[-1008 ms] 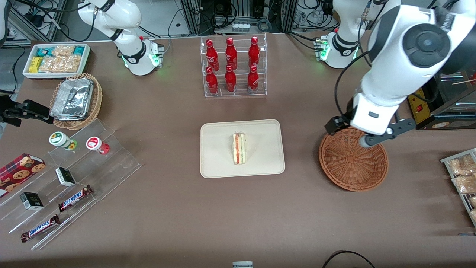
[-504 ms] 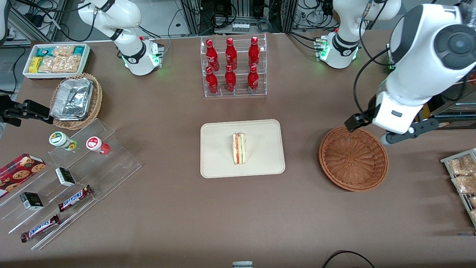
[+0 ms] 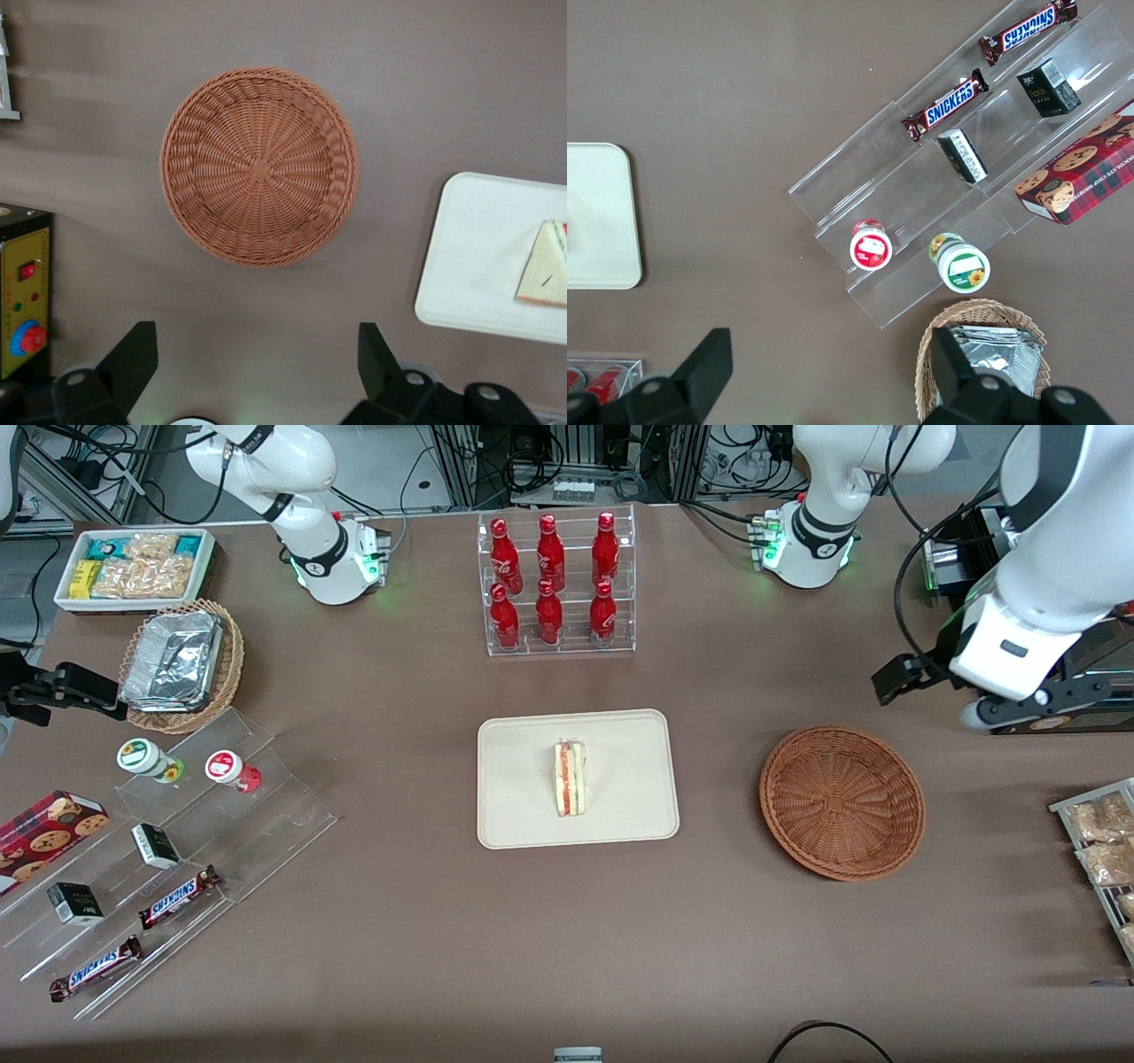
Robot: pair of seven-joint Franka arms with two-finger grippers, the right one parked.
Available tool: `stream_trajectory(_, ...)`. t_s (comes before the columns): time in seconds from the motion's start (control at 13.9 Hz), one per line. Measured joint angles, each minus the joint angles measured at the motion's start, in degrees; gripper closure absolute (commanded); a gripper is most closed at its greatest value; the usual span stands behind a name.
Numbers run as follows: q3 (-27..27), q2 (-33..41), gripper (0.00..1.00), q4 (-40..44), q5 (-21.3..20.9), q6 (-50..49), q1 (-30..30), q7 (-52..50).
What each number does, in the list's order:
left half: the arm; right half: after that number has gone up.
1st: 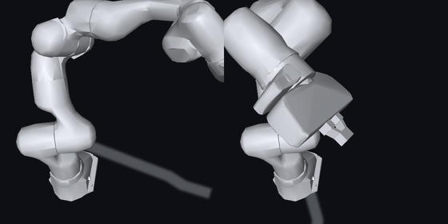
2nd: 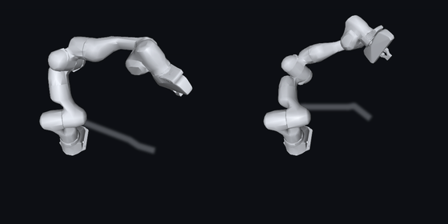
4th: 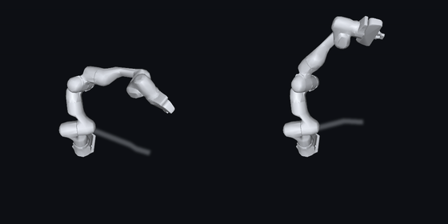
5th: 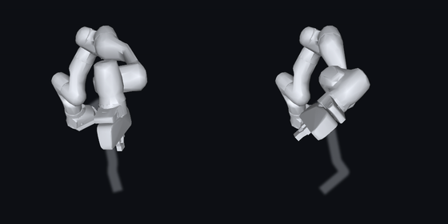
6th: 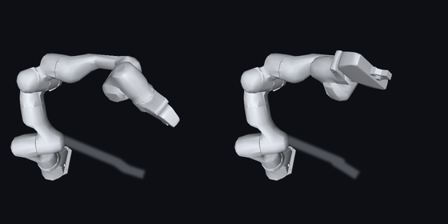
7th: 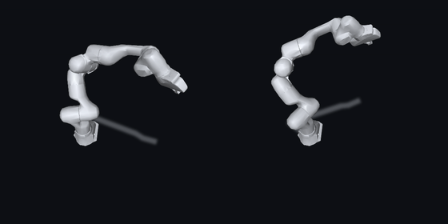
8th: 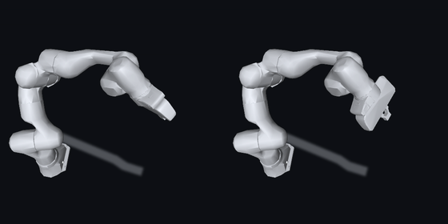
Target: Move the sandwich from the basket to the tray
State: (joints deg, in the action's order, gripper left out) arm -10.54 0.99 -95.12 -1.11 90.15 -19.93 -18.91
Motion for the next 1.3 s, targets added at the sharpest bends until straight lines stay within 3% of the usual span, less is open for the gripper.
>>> stream_trajectory(0.36,0.43,1.96,0.00,-1.05,0.15,-1.01,6.52,11.02)
stream_trajectory(0.65,10.65,2.15,0.00,-0.66,0.18,-1.02,15.87,12.16)
stream_trajectory(1.3,12.43,-0.41,0.00,3.19,0.08,0.02,17.27,12.15)
